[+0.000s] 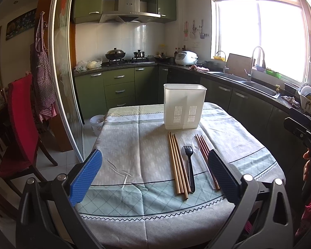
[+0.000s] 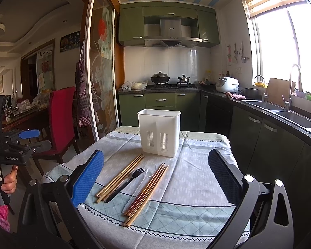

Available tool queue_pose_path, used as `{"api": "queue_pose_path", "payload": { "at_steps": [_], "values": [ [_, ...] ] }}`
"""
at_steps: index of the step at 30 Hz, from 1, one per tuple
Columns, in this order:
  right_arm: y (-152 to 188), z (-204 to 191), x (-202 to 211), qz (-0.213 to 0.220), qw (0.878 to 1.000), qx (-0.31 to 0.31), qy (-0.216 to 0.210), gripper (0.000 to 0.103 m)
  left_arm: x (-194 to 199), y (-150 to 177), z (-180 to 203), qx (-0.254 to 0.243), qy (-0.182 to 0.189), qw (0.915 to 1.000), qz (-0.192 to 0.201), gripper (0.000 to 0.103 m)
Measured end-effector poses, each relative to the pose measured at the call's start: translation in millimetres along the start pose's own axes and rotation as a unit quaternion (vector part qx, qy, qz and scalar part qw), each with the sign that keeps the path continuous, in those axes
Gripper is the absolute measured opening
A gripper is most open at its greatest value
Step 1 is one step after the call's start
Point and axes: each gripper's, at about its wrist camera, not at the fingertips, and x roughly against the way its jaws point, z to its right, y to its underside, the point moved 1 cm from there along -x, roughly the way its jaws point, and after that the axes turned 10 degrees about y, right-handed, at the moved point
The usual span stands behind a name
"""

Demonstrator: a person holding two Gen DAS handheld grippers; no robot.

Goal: Organize utensils

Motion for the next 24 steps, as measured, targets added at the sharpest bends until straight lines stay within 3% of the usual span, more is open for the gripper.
{"api": "queue_pose_path", "payload": {
  "at_steps": [5,9,14,18,24],
  "values": [
    [9.1,4.8,-21.2,-0.046,0.999,-0.002,-0.001,0.099,-29.9,-2.1,-1.3,0.015,0.008,0.9983,-0.056,0.097],
    [14.6,14.6,-52.6,-0.113,0.994,-0.001,0.006,0.099,-68.6,-10.0,-6.1,0.041,0.018,0.9912,-0.124,0.097],
    [20.0,37.3,-98.3,-0.201,0.979,-0.004,0.02,0.099,-123.0,-14.0,-1.8,0.063,0.049,0.9749,-0.208,0.097],
    [26.9,54.4,-136.1,-0.278,0.961,-0.011,0.01,0.099,-165.0,-17.8,11.7,0.056,0.066,0.9602,-0.266,0.097],
    [25.4,69.7,-162.6,-0.33,0.944,-0.007,0.014,0.099,-214.3,-20.3,29.6,0.064,0.105,0.9349,-0.333,0.097]
  ]
}}
